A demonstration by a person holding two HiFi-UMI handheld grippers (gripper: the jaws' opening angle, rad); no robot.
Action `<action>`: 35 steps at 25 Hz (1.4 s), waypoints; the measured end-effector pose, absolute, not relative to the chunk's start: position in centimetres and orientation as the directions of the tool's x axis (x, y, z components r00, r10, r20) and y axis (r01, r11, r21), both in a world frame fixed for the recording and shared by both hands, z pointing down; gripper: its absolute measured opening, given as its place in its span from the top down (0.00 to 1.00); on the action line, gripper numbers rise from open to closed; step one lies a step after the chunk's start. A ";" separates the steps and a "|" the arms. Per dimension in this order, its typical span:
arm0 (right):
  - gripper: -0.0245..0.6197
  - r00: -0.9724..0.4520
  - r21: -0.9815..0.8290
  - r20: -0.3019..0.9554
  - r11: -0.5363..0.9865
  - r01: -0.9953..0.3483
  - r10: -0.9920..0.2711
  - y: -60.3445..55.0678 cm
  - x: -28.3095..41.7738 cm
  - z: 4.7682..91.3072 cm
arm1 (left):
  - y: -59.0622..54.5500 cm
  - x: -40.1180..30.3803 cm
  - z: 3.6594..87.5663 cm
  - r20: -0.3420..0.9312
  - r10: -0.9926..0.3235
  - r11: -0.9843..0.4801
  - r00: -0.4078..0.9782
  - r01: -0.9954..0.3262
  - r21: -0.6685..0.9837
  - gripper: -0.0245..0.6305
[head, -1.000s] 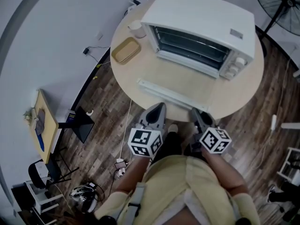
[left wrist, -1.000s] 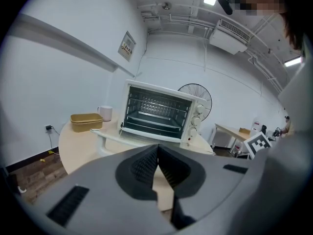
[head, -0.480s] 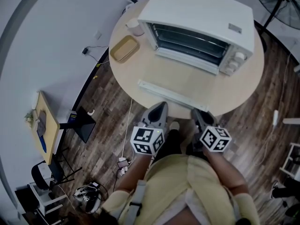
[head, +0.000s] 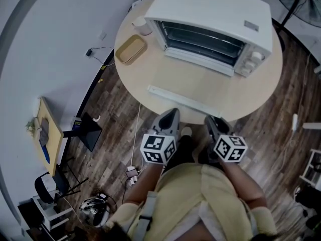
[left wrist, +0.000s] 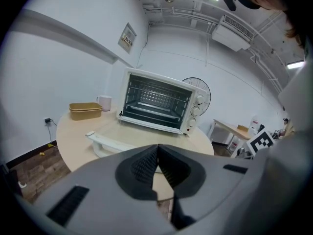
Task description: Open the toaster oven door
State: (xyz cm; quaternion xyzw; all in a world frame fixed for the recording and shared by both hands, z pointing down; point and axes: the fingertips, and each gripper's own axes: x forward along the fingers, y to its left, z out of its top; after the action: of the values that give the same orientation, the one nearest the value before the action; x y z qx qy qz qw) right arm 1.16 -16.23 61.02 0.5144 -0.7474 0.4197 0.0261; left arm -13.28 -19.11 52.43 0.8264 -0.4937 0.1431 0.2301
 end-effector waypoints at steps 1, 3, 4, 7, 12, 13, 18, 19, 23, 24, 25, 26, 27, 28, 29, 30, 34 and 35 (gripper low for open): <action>0.74 -0.468 -0.595 0.476 0.120 -0.795 -0.745 -16.2 1.2 61.0 | -19.0 -13.2 52.7 0.467 -0.746 -0.407 0.474 -0.881 0.242 0.96; 0.74 -0.465 -0.583 0.488 0.121 -0.804 -0.739 -16.0 1.4 60.9 | -18.9 -13.0 53.0 0.473 -0.740 -0.409 0.478 -0.878 0.247 0.96; 0.74 -0.463 -0.574 0.496 0.123 -0.810 -0.735 -16.0 1.5 60.7 | -18.8 -12.9 53.2 0.475 -0.738 -0.410 0.480 -0.877 0.249 0.96; 0.74 -0.458 -0.553 0.510 0.130 -0.823 -0.728 -15.8 2.0 60.4 | -18.9 -12.3 53.3 0.477 -0.729 -0.420 0.491 -0.871 0.256 0.96; 0.74 -0.435 -0.534 0.525 0.115 -0.838 -0.731 -14.8 3.4 60.3 | -19.3 -11.2 53.1 0.468 -0.717 -0.445 0.517 -0.856 0.264 0.96; 0.74 -0.431 -0.529 0.523 0.116 -0.841 -0.736 -14.7 3.7 60.0 | -19.5 -11.1 53.0 0.464 -0.718 -0.447 0.520 -0.854 0.265 0.96; 0.74 -0.392 -0.511 0.491 0.107 -0.853 -0.778 -14.9 6.4 58.1 | -20.5 -9.4 52.1 0.428 -0.705 -0.472 0.565 -0.825 0.311 0.96; 0.74 -0.381 -0.503 0.480 0.108 -0.858 -0.790 -15.2 6.9 57.6 | -20.7 -9.1 52.0 0.421 -0.702 -0.478 0.574 -0.818 0.319 0.96; 0.74 -0.352 -0.467 0.435 0.127 -0.875 -0.829 -17.0 8.3 54.8 | -21.7 -8.5 50.9 0.384 -0.710 -0.497 0.591 -0.806 0.322 0.96; 0.74 -0.349 -0.460 0.422 0.135 -0.878 -0.837 -17.5 8.5 54.2 | -22.0 -8.3 50.5 0.372 -0.710 -0.504 0.598 -0.801 0.325 0.96; 0.74 -0.349 -0.452 0.408 0.145 -0.880 -0.844 -18.1 8.6 53.6 | -22.3 -8.0 50.0 0.361 -0.709 -0.511 0.605 -0.795 0.327 0.96; 0.74 -0.348 -0.442 0.395 0.156 -0.883 -0.850 -18.6 8.6 53.0 | -22.5 -7.7 49.6 0.350 -0.708 -0.519 0.613 -0.788 0.330 0.96; 0.74 -0.348 -0.431 0.383 0.168 -0.886 -0.856 -19.1 8.6 52.5 | -22.8 -7.4 49.1 0.337 -0.707 -0.527 0.621 -0.781 0.334 0.96; 0.74 -0.349 -0.418 0.371 0.181 -0.890 -0.860 -19.6 8.6 51.8 | -23.1 -7.1 48.6 0.322 -0.706 -0.536 0.630 -0.773 0.338 0.96; 0.74 -0.352 -0.404 0.361 0.196 -0.894 -0.863 -20.1 8.4 51.1 | -23.4 -6.8 48.1 0.305 -0.705 -0.545 0.640 -0.765 0.344 0.96; 0.74 -0.357 -0.389 0.351 0.212 -0.897 -0.866 -20.5 8.3 50.4 | -23.7 -6.5 47.5 0.288 -0.704 -0.555 0.649 -0.756 0.346 0.96; 0.76 -0.380 -0.325 0.304 0.280 -0.903 -0.873 -22.2 7.6 47.9 | -24.7 -5.8 45.4 0.243 -0.702 -0.597 0.670 -0.739 0.312 0.96; 0.77 -0.385 -0.312 0.293 0.293 -0.904 -0.875 -22.6 7.5 47.4 | -25.0 -5.7 45.1 0.240 -0.699 -0.604 0.674 -0.736 0.307 0.96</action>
State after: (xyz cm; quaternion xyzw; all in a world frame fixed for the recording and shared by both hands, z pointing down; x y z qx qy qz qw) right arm 7.52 -22.56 47.40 0.5537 -0.8033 0.2171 0.0330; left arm -5.74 -24.96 45.12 0.8942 -0.4012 0.0475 0.1929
